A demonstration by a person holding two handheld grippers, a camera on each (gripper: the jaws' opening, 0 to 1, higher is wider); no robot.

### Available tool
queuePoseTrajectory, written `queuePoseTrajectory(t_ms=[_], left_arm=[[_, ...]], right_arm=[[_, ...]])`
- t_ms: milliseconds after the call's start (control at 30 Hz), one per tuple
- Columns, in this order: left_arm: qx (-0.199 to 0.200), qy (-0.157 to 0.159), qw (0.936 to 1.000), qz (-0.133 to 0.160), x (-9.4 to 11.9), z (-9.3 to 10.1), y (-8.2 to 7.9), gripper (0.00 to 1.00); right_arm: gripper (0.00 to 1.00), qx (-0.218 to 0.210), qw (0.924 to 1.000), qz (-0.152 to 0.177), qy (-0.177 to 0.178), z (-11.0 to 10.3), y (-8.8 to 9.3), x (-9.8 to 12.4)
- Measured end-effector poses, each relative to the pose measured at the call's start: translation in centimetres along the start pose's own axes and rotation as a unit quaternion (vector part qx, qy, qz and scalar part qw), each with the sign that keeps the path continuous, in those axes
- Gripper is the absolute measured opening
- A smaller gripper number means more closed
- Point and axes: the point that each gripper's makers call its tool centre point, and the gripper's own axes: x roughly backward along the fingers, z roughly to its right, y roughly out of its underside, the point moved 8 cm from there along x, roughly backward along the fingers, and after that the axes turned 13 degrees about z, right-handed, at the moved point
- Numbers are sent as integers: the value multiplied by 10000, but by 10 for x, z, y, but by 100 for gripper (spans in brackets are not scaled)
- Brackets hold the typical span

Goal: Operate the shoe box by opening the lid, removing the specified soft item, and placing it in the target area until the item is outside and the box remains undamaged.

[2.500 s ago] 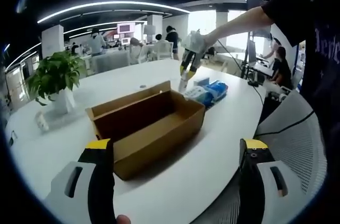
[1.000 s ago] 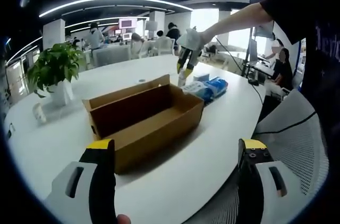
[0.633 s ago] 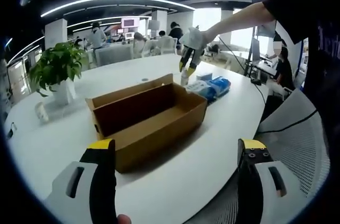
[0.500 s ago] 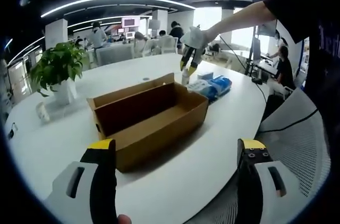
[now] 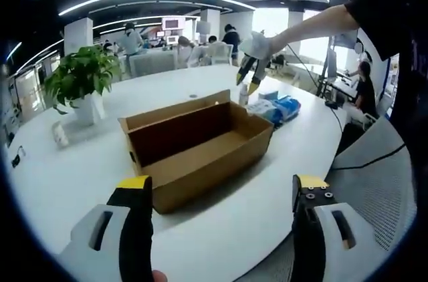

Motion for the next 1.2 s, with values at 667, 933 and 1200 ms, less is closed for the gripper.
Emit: queuePoseTrajectory(t_ms=[667, 933, 1200], left_arm=[[678, -618, 9955, -257, -7, -34, -1, 62], [777, -1041, 9911, -285, -9, -51, 0, 52], [984, -1381, 9850, -311, -14, -67, 3, 41]], right_arm=[[46, -1707, 9806, 742, 611, 13, -20, 10], [46, -2380, 9617, 1077, 833, 19, -26, 8], [44, -2873, 9455, 1231, 913, 19, -27, 0]])
